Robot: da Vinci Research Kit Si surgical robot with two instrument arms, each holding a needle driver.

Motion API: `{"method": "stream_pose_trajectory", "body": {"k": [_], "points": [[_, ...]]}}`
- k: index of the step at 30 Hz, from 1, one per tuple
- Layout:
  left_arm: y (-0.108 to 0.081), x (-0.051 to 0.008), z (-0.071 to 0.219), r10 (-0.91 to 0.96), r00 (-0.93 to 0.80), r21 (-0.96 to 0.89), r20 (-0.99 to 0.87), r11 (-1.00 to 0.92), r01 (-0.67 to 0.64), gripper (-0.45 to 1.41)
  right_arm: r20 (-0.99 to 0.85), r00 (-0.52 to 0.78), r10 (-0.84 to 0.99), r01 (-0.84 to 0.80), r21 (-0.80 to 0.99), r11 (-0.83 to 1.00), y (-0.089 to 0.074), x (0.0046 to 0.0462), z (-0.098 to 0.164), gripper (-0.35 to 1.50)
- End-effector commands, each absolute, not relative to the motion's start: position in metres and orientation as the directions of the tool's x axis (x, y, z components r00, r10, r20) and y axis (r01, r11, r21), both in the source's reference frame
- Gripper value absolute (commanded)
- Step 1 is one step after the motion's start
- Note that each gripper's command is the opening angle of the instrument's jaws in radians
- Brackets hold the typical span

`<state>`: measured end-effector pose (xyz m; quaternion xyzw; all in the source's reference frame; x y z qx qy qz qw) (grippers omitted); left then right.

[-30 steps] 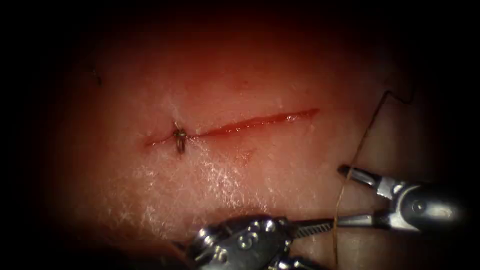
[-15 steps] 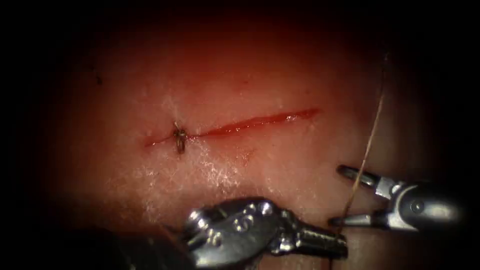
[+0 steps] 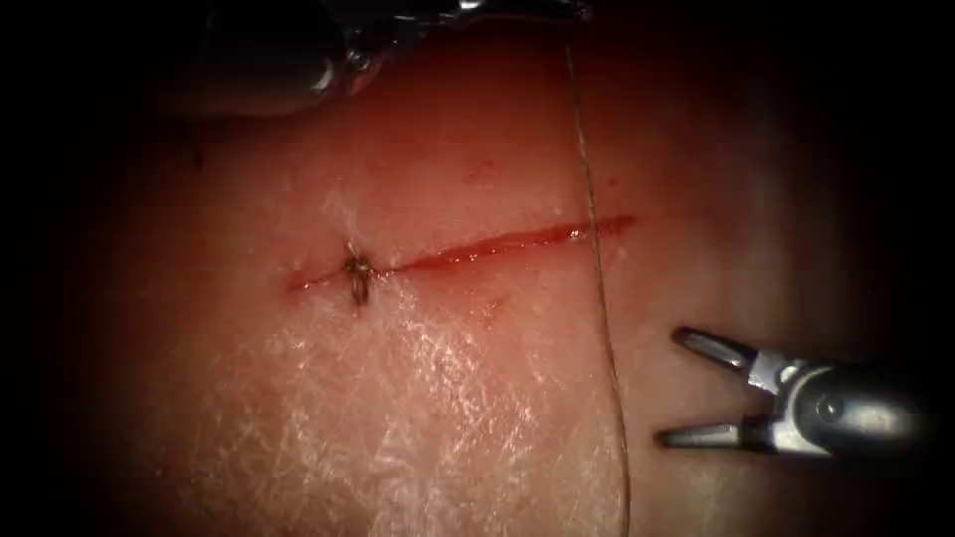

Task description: Wound Closure

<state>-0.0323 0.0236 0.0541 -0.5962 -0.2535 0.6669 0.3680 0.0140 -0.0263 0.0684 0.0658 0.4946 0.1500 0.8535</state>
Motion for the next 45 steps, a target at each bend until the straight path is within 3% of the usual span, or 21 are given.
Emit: {"method": "stream_pose_trajectory", "body": {"k": [1, 18, 19, 21, 22, 24, 28, 37, 40, 45], "points": [[0.025, -0.0324, 0.055, 0.793, -0.015, -0.775, -0.609, -0.599, -0.201, -0.45, -0.825, 0.464, 0.322, -0.189, 0.263, 0.946, -0.027, 0.0147, 0.069, 1.08], [0.04, -0.027, 0.056, 0.728, 0.004, -0.672, -0.686, -0.632, -0.386, -0.43, -0.825, 0.464, 0.322, -0.189, 0.263, 0.946, -0.027, 0.0147, 0.069, 1.08], [0.039, -0.0272, 0.056, 0.726, 0.006, -0.668, -0.688, -0.63, -0.395, 0.1, -0.825, 0.464, 0.322, -0.189, 0.263, 0.946, -0.027, 0.0147, 0.069, 1.08], [0.039, -0.0277, 0.056, 0.719, 0.001, -0.654, -0.695, -0.631, -0.417, 0.61, -0.825, 0.464, 0.322, -0.189, 0.263, 0.946, -0.027, 0.0148, 0.069, 1.08], [0.037, -0.0281, 0.057, 0.722, 0.0, -0.648, -0.692, -0.62, -0.443, 1.06, -0.825, 0.464, 0.322, -0.19, 0.263, 0.946, -0.027, 0.0148, 0.069, 1.08], [0.036, -0.0284, 0.057, 0.722, -0.001, -0.642, -0.692, -0.617, -0.455, 1.23, -0.825, 0.464, 0.323, -0.19, 0.263, 0.946, -0.027, 0.015, 0.069, 1.08], [0.031, -0.0273, 0.057, 0.733, 0.001, -0.665, -0.68, -0.617, -0.421, 1.33, -0.825, 0.463, 0.325, -0.188, 0.267, 0.945, -0.027, 0.0154, 0.068, 1.08], [0.023, -0.0212, 0.054, 0.732, -0.026, -0.673, -0.681, -0.639, -0.373, 1.28, -0.825, 0.462, 0.327, -0.186, 0.27, 0.945, -0.027, 0.0154, 0.068, 1.08], [0.019, -0.0196, 0.054, 0.72, -0.048, -0.68, -0.692, -0.673, -0.292, 1.28, -0.823, 0.464, 0.329, -0.185, 0.273, 0.944, -0.027, 0.0154, 0.068, 1.08], [0.01, -0.0169, 0.052, 0.583, -0.258, -0.567, -0.77, -0.812, -0.142, 1.26, -0.823, 0.464, 0.329, -0.186, 0.272, 0.944, -0.027, 0.0155, 0.068, 1.08]]}}
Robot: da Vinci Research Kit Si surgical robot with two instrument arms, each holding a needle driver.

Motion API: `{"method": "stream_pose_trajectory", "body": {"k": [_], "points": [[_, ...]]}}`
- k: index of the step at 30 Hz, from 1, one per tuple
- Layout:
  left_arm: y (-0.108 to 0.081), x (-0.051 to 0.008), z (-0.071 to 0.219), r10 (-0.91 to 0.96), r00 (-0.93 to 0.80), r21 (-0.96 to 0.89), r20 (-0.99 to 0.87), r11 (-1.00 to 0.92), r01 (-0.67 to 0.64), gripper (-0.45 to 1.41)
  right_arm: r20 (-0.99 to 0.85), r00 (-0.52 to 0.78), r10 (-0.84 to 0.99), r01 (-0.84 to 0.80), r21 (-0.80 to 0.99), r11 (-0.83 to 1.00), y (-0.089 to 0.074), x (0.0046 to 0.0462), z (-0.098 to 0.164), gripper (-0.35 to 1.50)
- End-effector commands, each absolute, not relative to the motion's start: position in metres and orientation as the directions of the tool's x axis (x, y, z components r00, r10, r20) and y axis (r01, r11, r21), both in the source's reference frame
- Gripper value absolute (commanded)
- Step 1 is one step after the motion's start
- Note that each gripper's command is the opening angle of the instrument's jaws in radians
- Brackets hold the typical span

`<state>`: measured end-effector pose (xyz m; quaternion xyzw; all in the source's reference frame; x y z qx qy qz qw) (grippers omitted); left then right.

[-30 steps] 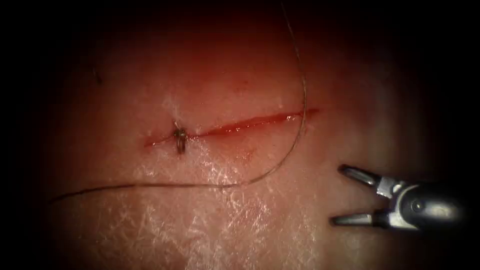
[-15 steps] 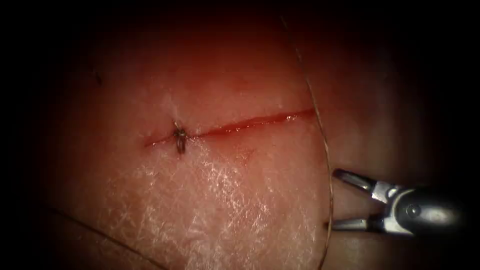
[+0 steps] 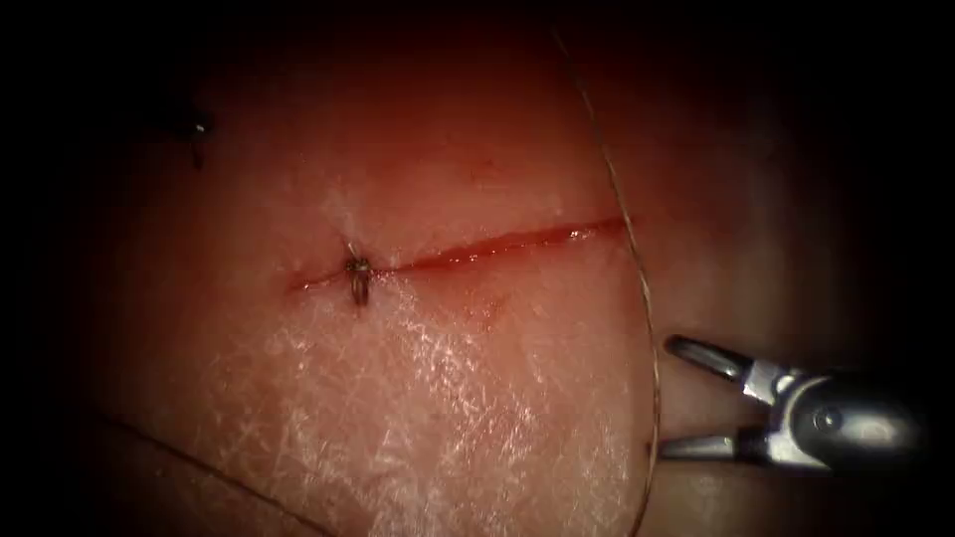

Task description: Wound Closure

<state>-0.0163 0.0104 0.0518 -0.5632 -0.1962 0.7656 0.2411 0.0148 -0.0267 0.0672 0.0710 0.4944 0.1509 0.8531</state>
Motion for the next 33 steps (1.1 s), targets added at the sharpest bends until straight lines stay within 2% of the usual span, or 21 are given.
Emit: {"method": "stream_pose_trajectory", "body": {"k": [1, 5, 8, 12, 15, 21, 24, 25, 26, 27, 29, 33], "points": [[0.008, -0.0169, 0.052, 0.509, -0.345, -0.512, -0.788, -0.854, -0.092, 1.23, -0.822, 0.464, 0.329, -0.186, 0.272, 0.944, -0.027, 0.0156, 0.068, 1.08], [0.002, -0.0187, 0.052, 0.404, -0.546, -0.479, -0.734, -0.878, -0.005, 1.19, -0.823, 0.463, 0.328, -0.184, 0.273, 0.944, -0.027, 0.0156, 0.068, 1.08], [-0.001, -0.0199, 0.052, 0.353, -0.62, -0.491, -0.701, -0.869, 0.061, 1.18, -0.823, 0.463, 0.328, -0.184, 0.273, 0.944, -0.027, 0.0156, 0.068, 1.08], [-0.005, -0.0201, 0.051, 0.166, -0.779, -0.485, -0.605, -0.853, 0.195, 1.14, -0.823, 0.463, 0.328, -0.184, 0.272, 0.944, -0.027, 0.0156, 0.068, 1.08], [-0.007, -0.0205, 0.051, 0.058, -0.846, -0.44, -0.531, -0.872, 0.216, 1.14, -0.823, 0.463, 0.328, -0.184, 0.272, 0.944, -0.027, 0.0156, 0.068, 1.08], [-0.006, -0.0207, 0.051, 0.045, -0.861, -0.424, -0.507, -0.883, 0.203, 1.08, -0.823, 0.463, 0.328, -0.184, 0.272, 0.944, -0.027, 0.0156, 0.068, 1.08], [-0.006, -0.0207, 0.051, 0.047, -0.861, -0.426, -0.507, -0.882, 0.203, 0.84, -0.823, 0.463, 0.328, -0.184, 0.272, 0.944, -0.027, 0.0156, 0.068, 1.08], [-0.006, -0.0206, 0.051, 0.042, -0.859, -0.424, -0.51, -0.882, 0.208, 0.61, -0.823, 0.463, 0.328, -0.184, 0.272, 0.944, -0.027, 0.0156, 0.068, 1.08], [-0.006, -0.0206, 0.051, 0.029, -0.859, -0.418, -0.511, -0.882, 0.219, 0.22, -0.823, 0.463, 0.328, -0.184, 0.272, 0.944, -0.027, 0.0156, 0.068, 1.08], [-0.006, -0.0204, 0.05, -0.013, -0.848, -0.397, -0.53, -0.88, 0.262, -0.45, -0.823, 0.463, 0.328, -0.184, 0.272, 0.944, -0.027, 0.0156, 0.068, 1.08], [-0.006, -0.0204, 0.05, -0.043, -0.84, -0.374, -0.541, -0.882, 0.287, -0.45, -0.823, 0.463, 0.328, -0.184, 0.272, 0.944, -0.027, 0.0156, 0.068, 1.08], [-0.003, -0.0208, 0.047, -0.031, -0.811, -0.282, -0.584, -0.929, 0.239, -0.45, -0.823, 0.463, 0.328, -0.184, 0.272, 0.944, -0.027, 0.0156, 0.068, 1.08]]}}
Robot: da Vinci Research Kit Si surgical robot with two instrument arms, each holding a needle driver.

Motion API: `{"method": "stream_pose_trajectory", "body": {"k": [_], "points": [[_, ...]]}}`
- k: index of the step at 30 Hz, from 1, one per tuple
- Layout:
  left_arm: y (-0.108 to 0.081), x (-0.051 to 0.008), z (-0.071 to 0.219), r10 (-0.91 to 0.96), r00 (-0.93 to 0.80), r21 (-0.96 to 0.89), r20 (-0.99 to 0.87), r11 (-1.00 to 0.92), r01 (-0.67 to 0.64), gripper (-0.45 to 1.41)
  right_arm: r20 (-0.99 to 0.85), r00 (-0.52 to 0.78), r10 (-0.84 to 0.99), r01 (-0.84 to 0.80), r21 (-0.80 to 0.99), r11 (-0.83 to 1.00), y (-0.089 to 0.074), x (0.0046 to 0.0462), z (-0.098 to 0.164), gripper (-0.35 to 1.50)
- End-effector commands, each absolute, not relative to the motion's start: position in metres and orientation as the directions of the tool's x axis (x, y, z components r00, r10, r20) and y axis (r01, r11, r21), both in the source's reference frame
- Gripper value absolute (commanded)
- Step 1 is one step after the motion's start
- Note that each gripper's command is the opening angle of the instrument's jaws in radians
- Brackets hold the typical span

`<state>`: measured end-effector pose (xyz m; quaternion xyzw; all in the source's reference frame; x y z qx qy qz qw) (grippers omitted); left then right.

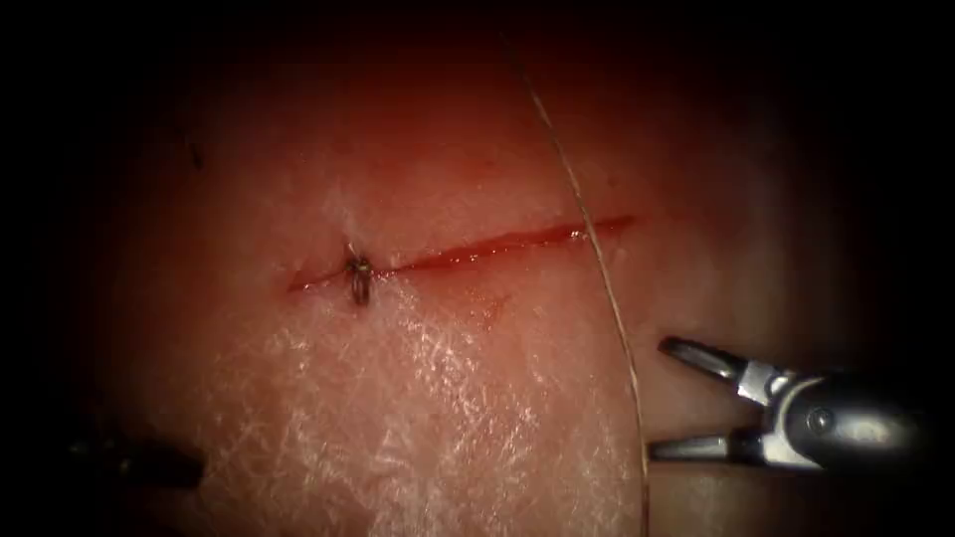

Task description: Wound Closure

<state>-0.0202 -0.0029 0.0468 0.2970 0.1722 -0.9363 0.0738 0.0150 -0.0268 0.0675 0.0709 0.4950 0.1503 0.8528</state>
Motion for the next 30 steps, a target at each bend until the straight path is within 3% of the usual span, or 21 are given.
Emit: {"method": "stream_pose_trajectory", "body": {"k": [1, 9, 10, 11, 13, 14, 18, 30], "points": [[-0.002, -0.0208, 0.047, -0.029, -0.805, -0.269, -0.593, -0.935, 0.231, -0.45, -0.823, 0.463, 0.328, -0.184, 0.272, 0.944, -0.027, 0.0156, 0.068, 1.08], [0.002, -0.0219, 0.044, 0.088, -0.795, -0.295, -0.6, -0.948, 0.117, -0.4, -0.825, 0.461, 0.326, -0.185, 0.27, 0.945, -0.028, 0.0156, 0.068, 1.08], [0.002, -0.0218, 0.044, 0.12, -0.794, -0.326, -0.596, -0.94, 0.103, -0.13, -0.825, 0.461, 0.326, -0.185, 0.27, 0.945, -0.028, 0.0157, 0.068, 1.08], [0.002, -0.0215, 0.043, 0.183, -0.786, -0.397, -0.59, -0.914, 0.085, 0.42, -0.825, 0.461, 0.326, -0.185, 0.27, 0.945, -0.028, 0.0157, 0.068, 1.08], [0.001, -0.0213, 0.042, 0.243, -0.783, -0.458, -0.573, -0.887, 0.06, 0.89, -0.825, 0.461, 0.326, -0.185, 0.269, 0.945, -0.028, 0.0157, 0.068, 1.08], [0.0, -0.0212, 0.042, 0.253, -0.781, -0.472, -0.571, -0.879, 0.06, 0.98, -0.825, 0.461, 0.326, -0.186, 0.269, 0.945, -0.028, 0.0157, 0.068, 1.08], [-0.002, -0.0207, 0.04, 0.248, -0.785, -0.517, -0.567, -0.85, 0.105, 1.11, -0.826, 0.46, 0.325, -0.183, 0.27, 0.945, -0.028, 0.0158, 0.068, 1.08], [-0.008, -0.0229, 0.042, 0.063, -0.876, -0.463, -0.478, -0.865, 0.19, 1.09, -0.826, 0.46, 0.325, -0.184, 0.269, 0.945, -0.028, 0.0158, 0.068, 1.08]]}}
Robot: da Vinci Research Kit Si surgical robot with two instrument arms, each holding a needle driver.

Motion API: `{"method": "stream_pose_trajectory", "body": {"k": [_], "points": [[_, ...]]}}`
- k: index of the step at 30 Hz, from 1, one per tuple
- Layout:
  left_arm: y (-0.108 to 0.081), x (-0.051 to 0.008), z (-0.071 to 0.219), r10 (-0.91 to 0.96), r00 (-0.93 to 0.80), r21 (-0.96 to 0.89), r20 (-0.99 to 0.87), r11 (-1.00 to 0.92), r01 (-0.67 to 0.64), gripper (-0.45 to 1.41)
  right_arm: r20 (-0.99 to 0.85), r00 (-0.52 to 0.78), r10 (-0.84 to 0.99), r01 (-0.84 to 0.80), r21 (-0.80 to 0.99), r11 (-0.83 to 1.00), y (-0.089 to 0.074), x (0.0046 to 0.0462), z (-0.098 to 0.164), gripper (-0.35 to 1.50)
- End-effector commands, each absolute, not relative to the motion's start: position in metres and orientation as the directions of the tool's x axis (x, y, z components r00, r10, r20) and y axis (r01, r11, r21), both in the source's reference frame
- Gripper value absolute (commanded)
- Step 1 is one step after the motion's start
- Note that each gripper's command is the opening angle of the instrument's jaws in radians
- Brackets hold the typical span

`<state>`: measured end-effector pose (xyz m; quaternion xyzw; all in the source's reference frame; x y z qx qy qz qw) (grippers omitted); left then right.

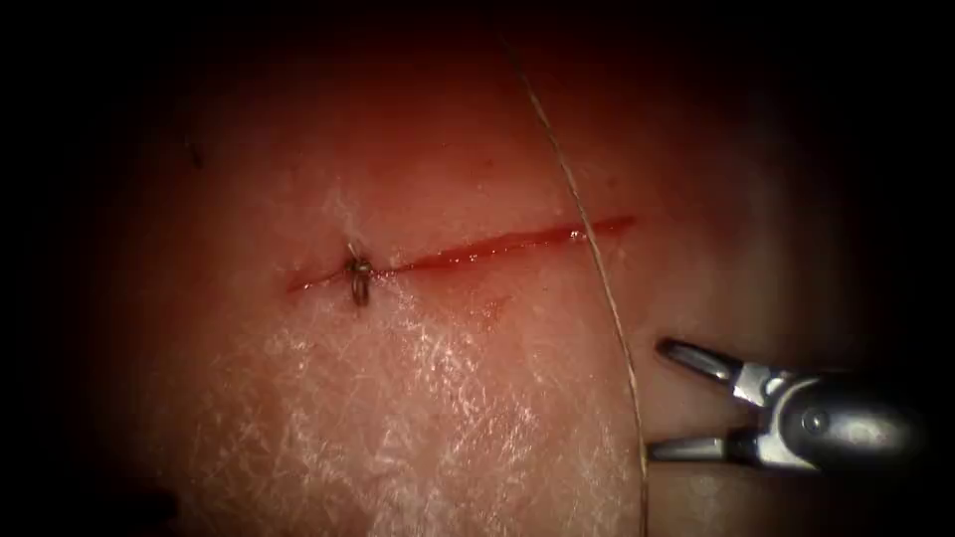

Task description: Wound Closure

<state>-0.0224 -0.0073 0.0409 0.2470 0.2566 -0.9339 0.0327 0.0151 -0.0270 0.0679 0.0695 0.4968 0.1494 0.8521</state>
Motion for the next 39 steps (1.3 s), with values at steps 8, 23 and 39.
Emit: {"method": "stream_pose_trajectory", "body": {"k": [8, 23, 39], "points": [[-0.009, -0.024, 0.049, -0.104, -0.869, -0.346, -0.485, -0.889, 0.3, -0.45, -0.826, 0.461, 0.325, -0.184, 0.269, 0.945, -0.028, 0.0159, 0.068, 1.08], [0.001, -0.0241, 0.044, 0.0, -0.84, -0.282, -0.543, -0.942, 0.182, -0.3, -0.827, 0.459, 0.324, -0.181, 0.27, 0.946, -0.028, 0.0162, 0.069, 1.08], [-0.009, -0.022, 0.046, -0.026, -0.897, -0.407, -0.44, -0.885, 0.226, 1.08, -0.828, 0.458, 0.324, -0.179, 0.271, 0.946, -0.028, 0.0163, 0.069, 1.08]]}}
